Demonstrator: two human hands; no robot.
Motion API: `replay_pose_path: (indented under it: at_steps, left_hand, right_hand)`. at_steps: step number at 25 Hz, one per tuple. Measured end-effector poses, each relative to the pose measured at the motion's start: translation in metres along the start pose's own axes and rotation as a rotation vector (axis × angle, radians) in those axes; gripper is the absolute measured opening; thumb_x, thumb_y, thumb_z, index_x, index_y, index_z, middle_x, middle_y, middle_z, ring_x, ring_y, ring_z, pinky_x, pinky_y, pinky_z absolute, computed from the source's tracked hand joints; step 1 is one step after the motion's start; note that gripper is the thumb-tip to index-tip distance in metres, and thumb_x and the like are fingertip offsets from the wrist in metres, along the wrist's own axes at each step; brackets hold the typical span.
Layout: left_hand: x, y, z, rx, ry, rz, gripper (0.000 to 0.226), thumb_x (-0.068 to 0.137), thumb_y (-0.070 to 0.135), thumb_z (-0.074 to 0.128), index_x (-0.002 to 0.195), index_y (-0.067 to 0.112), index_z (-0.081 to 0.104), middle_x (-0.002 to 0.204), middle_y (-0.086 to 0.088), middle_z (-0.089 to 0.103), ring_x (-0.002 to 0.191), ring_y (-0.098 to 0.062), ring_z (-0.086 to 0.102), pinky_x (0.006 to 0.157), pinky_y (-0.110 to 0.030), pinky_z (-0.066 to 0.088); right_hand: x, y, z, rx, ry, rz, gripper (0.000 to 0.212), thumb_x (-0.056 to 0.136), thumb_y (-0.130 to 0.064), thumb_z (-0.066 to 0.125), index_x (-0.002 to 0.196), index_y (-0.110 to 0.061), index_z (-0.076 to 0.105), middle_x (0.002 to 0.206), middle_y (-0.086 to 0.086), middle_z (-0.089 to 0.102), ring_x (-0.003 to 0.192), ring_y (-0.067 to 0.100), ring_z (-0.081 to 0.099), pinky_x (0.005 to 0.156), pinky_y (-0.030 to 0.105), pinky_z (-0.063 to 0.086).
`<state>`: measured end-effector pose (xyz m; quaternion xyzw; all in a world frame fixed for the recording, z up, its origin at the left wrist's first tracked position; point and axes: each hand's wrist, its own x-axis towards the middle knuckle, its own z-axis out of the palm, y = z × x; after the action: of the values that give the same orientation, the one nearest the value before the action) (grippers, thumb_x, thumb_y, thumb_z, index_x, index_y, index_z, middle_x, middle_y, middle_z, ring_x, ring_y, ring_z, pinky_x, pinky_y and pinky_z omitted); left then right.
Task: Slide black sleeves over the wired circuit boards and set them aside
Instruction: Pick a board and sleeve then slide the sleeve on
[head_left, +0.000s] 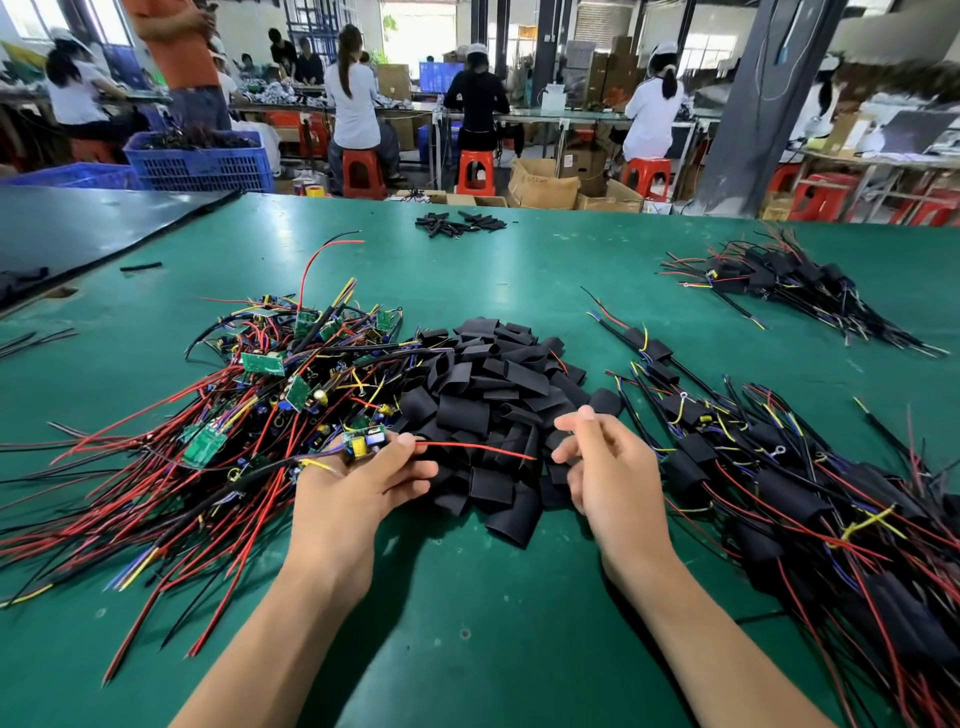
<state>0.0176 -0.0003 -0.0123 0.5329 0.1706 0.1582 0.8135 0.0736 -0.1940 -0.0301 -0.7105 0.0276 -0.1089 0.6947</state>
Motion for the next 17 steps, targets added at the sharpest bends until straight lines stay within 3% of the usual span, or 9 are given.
replay_pose_path:
  at_steps: [3,7,12,14,17]
  left_hand:
    - [0.0,-0.0004,0.0003,0.06,0.052,0.025,0.005,0.091,0.0,0.065,0.091,-0.005,0.066,0.072,-0.009,0.073,0.063,-0.022,0.072,0.063,-0.029,0.061]
    - [-0.0004,-0.0007,0.0011,0.109,0.068,0.044,0.004,0.091,0.0,0.066,0.087,-0.002,0.065,0.069,-0.007,0.073,0.063,-0.023,0.073,0.061,-0.029,0.062]
    - [-0.0006,-0.0021,0.0004,0.147,0.073,0.078,0.004,0.09,0.0,0.068,0.09,-0.002,0.064,0.075,-0.015,0.073,0.065,-0.027,0.073,0.059,-0.029,0.061]
    - [-0.0001,-0.0032,0.0011,0.154,0.069,0.073,0.005,0.09,-0.002,0.067,0.092,-0.005,0.064,0.078,-0.018,0.073,0.065,-0.028,0.073,0.058,-0.03,0.061]
    - [0.0,-0.005,0.0018,0.167,0.066,0.078,0.007,0.089,-0.002,0.067,0.094,-0.007,0.064,0.08,-0.022,0.073,0.064,-0.029,0.073,0.058,-0.03,0.061]
  right_hand:
    - [-0.0041,0.0048,-0.0011,-0.342,0.035,-0.215,0.006,0.09,-0.032,0.068,0.084,-0.03,0.067,0.076,-0.012,0.064,0.07,0.002,0.057,0.066,0.021,0.041]
    - [-0.0097,0.0096,0.0013,-0.61,-0.118,-0.181,0.036,0.081,-0.05,0.071,0.114,-0.04,0.062,0.098,-0.016,0.054,0.09,0.003,0.055,0.082,0.03,0.046]
    - [-0.0035,0.0092,-0.0015,-0.78,-0.252,-0.129,0.066,0.091,-0.057,0.055,0.15,-0.035,0.037,0.094,-0.016,0.043,0.09,0.01,0.049,0.08,0.033,0.04]
    - [-0.0015,0.0081,-0.0034,-0.828,-0.302,-0.122,0.069,0.09,-0.059,0.056,0.152,-0.038,0.033,0.095,-0.016,0.042,0.089,0.011,0.049,0.078,0.032,0.037]
    - [-0.0027,0.0085,-0.003,-0.789,-0.259,-0.151,0.056,0.088,-0.055,0.06,0.14,-0.04,0.047,0.09,-0.016,0.045,0.082,0.001,0.05,0.074,0.03,0.037]
